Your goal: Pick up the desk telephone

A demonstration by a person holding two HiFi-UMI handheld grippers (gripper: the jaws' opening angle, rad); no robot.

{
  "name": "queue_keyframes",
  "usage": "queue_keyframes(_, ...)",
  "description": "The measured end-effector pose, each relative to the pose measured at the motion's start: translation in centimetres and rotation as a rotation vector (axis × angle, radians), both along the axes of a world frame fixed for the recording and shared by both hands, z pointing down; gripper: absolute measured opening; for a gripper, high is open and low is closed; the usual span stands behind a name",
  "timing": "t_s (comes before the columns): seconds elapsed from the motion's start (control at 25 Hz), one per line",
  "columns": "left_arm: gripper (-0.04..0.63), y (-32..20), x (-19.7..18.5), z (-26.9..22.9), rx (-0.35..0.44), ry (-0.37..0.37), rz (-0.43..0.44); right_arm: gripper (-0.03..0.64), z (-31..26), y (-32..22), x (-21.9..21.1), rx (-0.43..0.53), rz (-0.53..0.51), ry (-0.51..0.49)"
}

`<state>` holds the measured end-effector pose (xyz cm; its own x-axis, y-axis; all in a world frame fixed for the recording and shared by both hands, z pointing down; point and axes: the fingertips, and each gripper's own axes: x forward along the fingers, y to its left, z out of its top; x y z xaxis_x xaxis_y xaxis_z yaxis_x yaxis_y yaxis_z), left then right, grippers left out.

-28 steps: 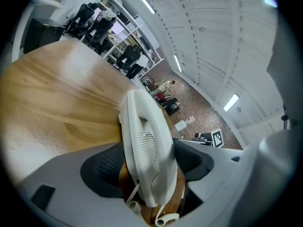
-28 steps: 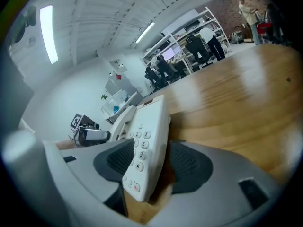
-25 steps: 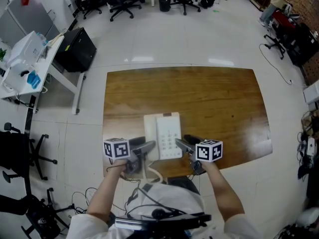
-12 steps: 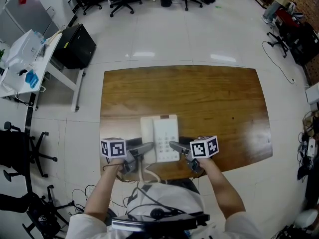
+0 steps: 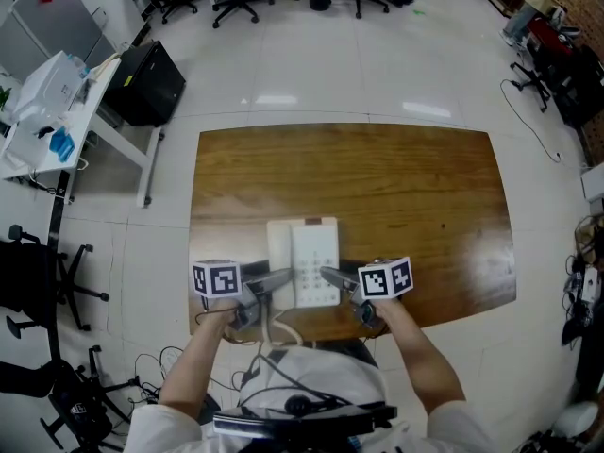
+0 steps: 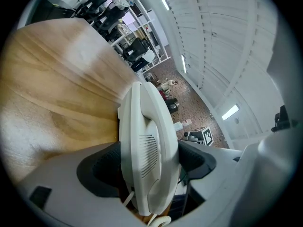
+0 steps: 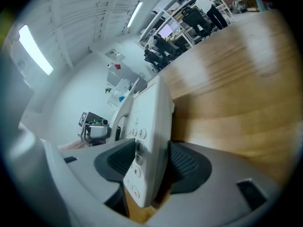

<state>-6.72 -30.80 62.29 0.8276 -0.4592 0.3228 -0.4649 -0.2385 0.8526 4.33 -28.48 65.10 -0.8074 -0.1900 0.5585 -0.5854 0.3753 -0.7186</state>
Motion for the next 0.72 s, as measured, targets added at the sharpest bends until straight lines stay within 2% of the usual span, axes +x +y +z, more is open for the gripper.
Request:
queue_keyframes(0.36,0.368,0.1,-0.2,-0.3,-0.003,-0.008,-0.031,0.218,-0.2,-0.2,0.1,0.015,-0.012,-0.012)
queue_keyframes(0.52,0.367,0.1,-0.1,-0.6,0.004,-0.023,-0.025,0.213,-0.2,0.0,0.2,-0.008,-0.011,-0.007)
queue_keyframes(0.72,0.367,0.3,0.1,-1.7,0.006,-0.017,-0.01,0.21,-1.6,0.2,0.4,0.008,0.02,-0.02)
